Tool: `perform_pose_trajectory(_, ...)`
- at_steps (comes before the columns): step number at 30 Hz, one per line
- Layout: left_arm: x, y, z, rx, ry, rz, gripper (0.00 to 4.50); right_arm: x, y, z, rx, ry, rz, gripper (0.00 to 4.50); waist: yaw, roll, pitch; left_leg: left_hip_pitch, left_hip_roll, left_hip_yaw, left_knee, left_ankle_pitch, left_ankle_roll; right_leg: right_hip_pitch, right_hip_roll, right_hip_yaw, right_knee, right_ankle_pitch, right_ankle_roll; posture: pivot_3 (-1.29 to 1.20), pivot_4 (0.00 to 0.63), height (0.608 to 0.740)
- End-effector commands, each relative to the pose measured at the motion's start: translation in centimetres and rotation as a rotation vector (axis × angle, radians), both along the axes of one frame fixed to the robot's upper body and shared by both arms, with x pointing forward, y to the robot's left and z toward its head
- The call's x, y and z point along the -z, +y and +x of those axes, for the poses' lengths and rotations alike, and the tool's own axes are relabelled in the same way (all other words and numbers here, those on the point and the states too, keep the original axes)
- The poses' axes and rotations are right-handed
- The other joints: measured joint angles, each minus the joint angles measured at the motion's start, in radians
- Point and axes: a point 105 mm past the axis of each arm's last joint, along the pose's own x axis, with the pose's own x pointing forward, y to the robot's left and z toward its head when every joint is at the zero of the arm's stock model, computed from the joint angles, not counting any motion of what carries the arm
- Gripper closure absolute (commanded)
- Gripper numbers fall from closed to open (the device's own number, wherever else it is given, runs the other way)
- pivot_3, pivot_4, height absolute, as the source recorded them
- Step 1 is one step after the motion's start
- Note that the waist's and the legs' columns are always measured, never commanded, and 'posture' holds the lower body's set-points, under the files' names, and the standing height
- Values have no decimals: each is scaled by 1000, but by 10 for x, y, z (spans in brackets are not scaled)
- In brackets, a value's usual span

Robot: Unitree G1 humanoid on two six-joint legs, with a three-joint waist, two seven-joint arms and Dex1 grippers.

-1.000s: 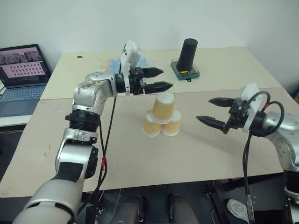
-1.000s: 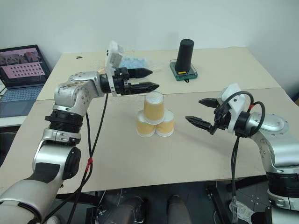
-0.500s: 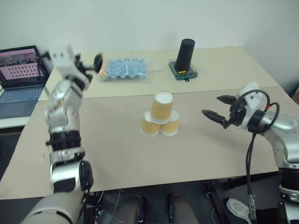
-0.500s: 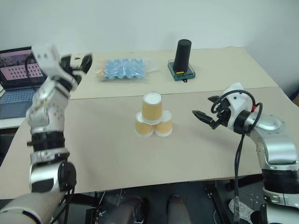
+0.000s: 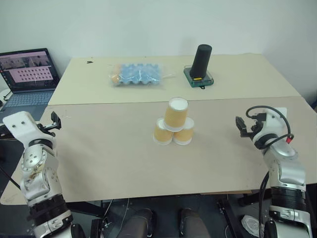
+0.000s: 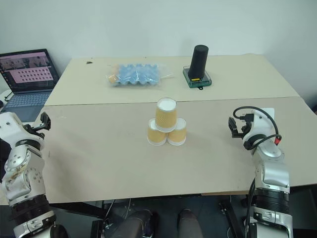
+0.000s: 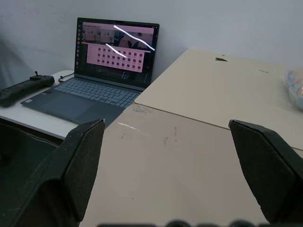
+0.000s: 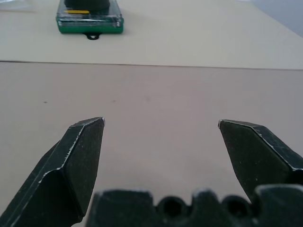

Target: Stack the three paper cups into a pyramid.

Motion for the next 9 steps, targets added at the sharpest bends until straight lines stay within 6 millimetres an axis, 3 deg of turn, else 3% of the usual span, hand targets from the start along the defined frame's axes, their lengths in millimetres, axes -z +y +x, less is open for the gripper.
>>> perform_pose_trajectory(1,-13,-6,-8,15,-83,25,51,0,-17,0,77,-52,30,0,-5,0,0,1,0,0,0,0,0,1,0,0,0,0,0,0,150,740)
perform_pose_trajectory(9,-1,-9,-10,12,-84,5,51,5,-16,3,84,-58,43,0,-19,0,0,1,1,1,0,0,0,2,0,1,1,0,0,0,150,740)
